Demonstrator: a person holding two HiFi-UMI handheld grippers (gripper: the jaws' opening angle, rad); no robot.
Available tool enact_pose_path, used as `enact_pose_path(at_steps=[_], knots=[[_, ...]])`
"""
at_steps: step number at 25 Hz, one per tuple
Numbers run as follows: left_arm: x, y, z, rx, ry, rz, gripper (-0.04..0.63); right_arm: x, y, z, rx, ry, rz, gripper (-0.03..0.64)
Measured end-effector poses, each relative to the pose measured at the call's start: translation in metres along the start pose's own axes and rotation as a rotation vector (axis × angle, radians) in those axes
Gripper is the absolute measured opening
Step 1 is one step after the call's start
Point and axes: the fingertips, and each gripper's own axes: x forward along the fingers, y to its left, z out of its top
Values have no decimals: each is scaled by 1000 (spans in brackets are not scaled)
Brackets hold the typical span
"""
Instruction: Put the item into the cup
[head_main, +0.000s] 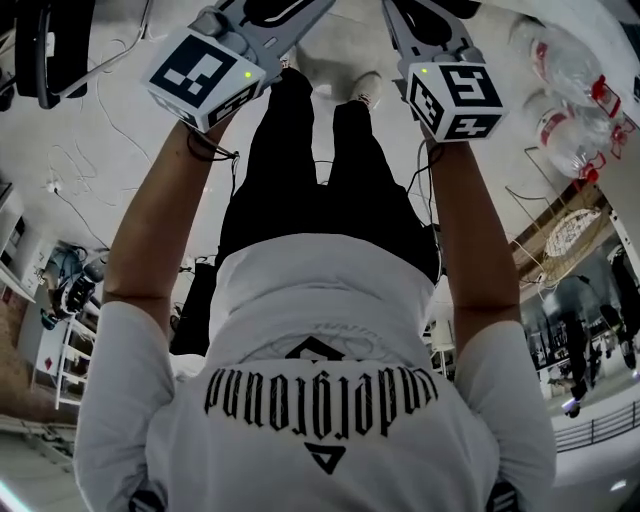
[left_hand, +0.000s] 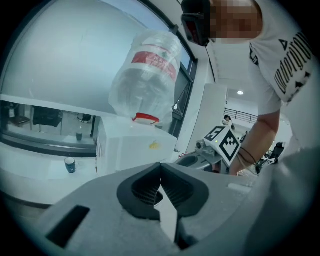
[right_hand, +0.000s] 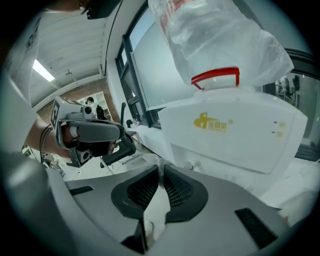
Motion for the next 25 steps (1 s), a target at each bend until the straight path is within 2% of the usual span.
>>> enact_pose_path(at_steps=[11,17,22,25], knots=[[43,47,-51,3,33,24,15,56,-44,-54,20,56,-52,41],[61,63,-76,32,64,-2,15,82,-59,-77,34,76,-74,41],[68,85,-100,14,85,17,15,107,-67,-92,38,90,-93,41],[73,90,-115,50,114,0,15,121,-71,-99,35,103,-105,41]])
